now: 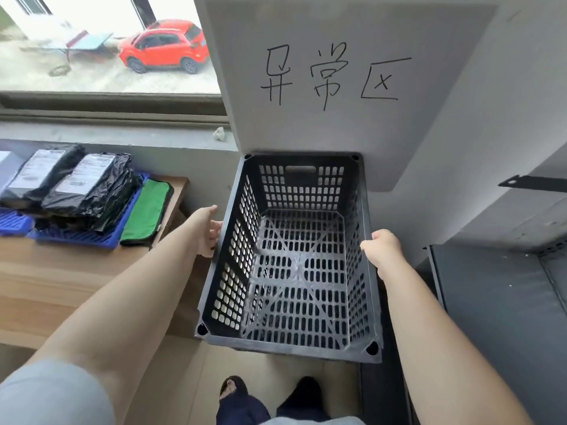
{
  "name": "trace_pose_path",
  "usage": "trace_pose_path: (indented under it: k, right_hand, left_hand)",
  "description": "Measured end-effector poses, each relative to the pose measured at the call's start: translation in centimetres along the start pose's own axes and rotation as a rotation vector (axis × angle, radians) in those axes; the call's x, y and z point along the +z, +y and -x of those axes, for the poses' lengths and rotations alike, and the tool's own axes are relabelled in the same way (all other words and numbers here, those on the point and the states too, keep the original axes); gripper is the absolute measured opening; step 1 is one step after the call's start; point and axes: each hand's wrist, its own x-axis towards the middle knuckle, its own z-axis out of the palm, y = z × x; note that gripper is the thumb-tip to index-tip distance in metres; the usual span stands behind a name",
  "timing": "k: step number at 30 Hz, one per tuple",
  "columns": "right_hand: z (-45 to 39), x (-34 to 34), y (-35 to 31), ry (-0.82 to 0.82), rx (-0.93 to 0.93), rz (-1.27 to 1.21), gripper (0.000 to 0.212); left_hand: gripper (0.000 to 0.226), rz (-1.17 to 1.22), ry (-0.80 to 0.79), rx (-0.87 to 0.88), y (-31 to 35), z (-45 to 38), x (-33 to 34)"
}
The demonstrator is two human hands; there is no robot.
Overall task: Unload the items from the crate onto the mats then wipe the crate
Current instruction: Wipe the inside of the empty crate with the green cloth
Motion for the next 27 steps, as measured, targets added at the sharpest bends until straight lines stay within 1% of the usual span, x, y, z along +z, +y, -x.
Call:
trace_pose_path:
  k: [2,3,4,5,6,7,8,9,10,11,13,15,18,22,24,27]
  right_hand:
    - [1.1,0.1,-0.9,-0.011,-0.032,0.003,0.019]
    - [1.6,0.1,-1.3,-0.022,-0.053,0.015,0.021]
    - [2.1,0.1,-1.8,-0.040,-0.073,0.022,0.019]
    - [2.9,0.1,-2.5,-0.058,-0.092,0.036,0.010]
    - [3.5,0.2,-3.2,-0.072,-0.111,0.041,0.012]
    - [4.3,0.4,-4.0,-0.081,-0.128,0.040,0.026]
    - [5.2,0.6,-4.8,-0.092,-0.151,0.040,0.034]
    - [6.1,1.0,-5.6,-0.103,-0.178,0.037,0.034]
    - [6.9,1.5,-6.3,-0.114,-0.197,0.033,0.030]
    - [7.7,2.1,-7.0,-0.125,-0.208,0.022,0.024]
    - [9.4,3.4,-8.1,-0.127,-0.214,-0.009,0.021]
    - [11.3,4.6,-9.2,-0.112,-0.234,-0.039,0.019]
    - [14.7,5.7,-11.7,-0.074,-0.274,-0.101,0.015]
    - [18.3,7.0,-15.5,-0.089,-0.303,-0.157,0.020]
    - [20.6,7.9,-18.0,-0.096,-0.363,-0.153,0.018]
    - [24.7,9.8,-22.0,-0.096,-0.439,-0.143,0.015]
  left_hand:
    - [0.054,0.029,0.020,-0.007,-0.1,0.5,-1.6]
    - [0.060,0.039,0.023,-0.003,-0.2,0.9,-2.5]
    - [0.069,0.040,0.024,0.005,-0.2,1.5,-3.5]
    - [0.078,0.032,0.028,0.013,-0.3,1.9,-4.6]
    - [0.085,0.020,0.028,0.021,-0.4,2.6,-5.8]
    - [0.086,0.010,0.030,0.039,-0.6,3.3,-7.0]
    - [0.084,0.005,0.039,0.051,-0.7,4.1,-8.1]
    - [0.081,0.010,0.056,0.065,-0.9,4.6,-9.5]
    - [0.081,0.016,0.068,0.081,-1.0,5.2,-10.8]
    - [0.085,0.019,0.066,0.096,-1.3,5.6,-12.2]
    - [0.093,0.033,0.057,0.108,-1.8,6.7,-14.9]
    - [0.092,0.062,0.037,0.131,-2.1,8.2,-17.6]
    - [0.081,0.096,-0.009,0.191,-2.1,11.1,-21.3]
    - [0.074,0.161,-0.065,0.271,-2.3,14.7,-27.3]
    - [0.069,0.213,-0.063,0.311,-2.7,16.5,-30.5]
    - [0.066,0.279,-0.001,0.355,-3.3,18.4,-35.5]
